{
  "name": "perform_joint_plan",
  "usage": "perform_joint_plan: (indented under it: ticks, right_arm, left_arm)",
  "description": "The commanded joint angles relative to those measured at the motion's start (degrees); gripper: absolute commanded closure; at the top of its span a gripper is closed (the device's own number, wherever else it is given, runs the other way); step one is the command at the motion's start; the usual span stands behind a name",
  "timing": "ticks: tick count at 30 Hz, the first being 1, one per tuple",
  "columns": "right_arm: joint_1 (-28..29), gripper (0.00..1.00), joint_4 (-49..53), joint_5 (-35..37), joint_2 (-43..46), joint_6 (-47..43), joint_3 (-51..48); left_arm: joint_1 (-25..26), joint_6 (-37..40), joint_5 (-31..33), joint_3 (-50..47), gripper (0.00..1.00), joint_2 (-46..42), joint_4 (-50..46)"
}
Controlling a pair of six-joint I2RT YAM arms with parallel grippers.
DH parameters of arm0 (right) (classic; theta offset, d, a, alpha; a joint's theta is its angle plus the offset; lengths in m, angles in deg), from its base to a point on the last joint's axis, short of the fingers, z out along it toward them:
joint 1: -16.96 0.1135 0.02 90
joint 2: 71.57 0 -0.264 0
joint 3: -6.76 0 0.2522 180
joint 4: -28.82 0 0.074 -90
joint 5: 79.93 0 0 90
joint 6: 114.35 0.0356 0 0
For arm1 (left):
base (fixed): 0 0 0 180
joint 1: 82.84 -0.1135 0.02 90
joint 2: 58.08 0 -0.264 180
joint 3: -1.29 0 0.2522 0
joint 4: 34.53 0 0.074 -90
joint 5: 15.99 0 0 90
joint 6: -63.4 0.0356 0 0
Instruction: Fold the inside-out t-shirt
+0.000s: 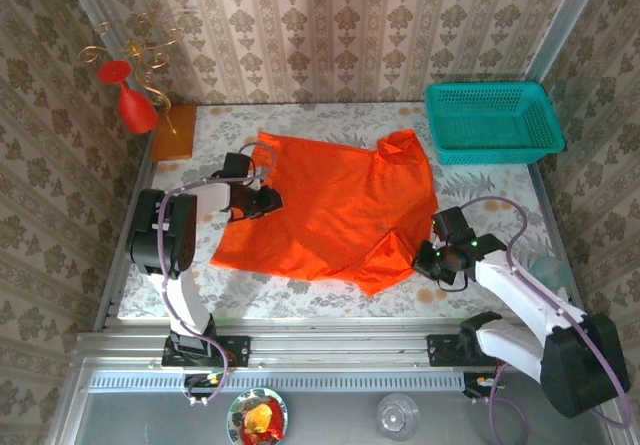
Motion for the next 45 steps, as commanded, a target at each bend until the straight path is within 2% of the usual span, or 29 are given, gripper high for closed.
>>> perform_joint_plan:
  ticks: [1, 9, 15, 19, 22, 27, 32, 36, 45]
  right_arm:
    - [1.1, 0.98, 7.2, -1.6, 3.3, 2.4, 1.4]
    - [5.2, 0.96, 14.1, -0.7, 9.2, 8.3, -3.1]
    - [5.3, 0.70, 16.4, 0.4, 11.8, 9.5, -0.1]
    - [5.3, 0.60, 15.2, 2.8, 8.4, 7.3, 5.5]
    - [4.8, 0.55, 10.6, 4.2, 3.1, 4.9, 8.4]
    - [2.2, 0.49, 1.7, 2.8, -11.4, -2.5, 15.8]
    - [0.5, 0.43, -4.7, -0.8, -28.4, -9.6, 25.0]
    - [-1.6, 0.41, -8.6, -4.6, -39.6, -11.6, 29.6]
    - [-10.7, 0.36, -9.7, -9.5, -59.4, -14.7, 42.5]
  left_arm:
    - [-3.1, -1.3, 5.7, -1.2, 0.73, 2.2, -2.8]
    - [-5.8, -4.7, 6.3, -4.7, 0.71, -0.8, 0.7]
    - [-5.5, -6.3, 2.2, -6.3, 0.68, -4.8, 1.9]
    - [-5.0, -5.8, 0.0, -5.9, 0.66, -9.9, 0.2]
    - [-4.6, -5.2, -1.0, -5.0, 0.65, -14.0, -2.3]
    - [-3.5, -2.1, -0.6, -4.7, 0.63, -19.6, -8.6]
    - [-3.7, 0.5, 1.9, -9.5, 0.62, -24.8, -13.6]
    - [-5.2, 1.0, 2.7, -14.7, 0.62, -29.0, -15.2]
    - [-7.7, 0.7, 2.0, -22.3, 0.63, -36.3, -17.4]
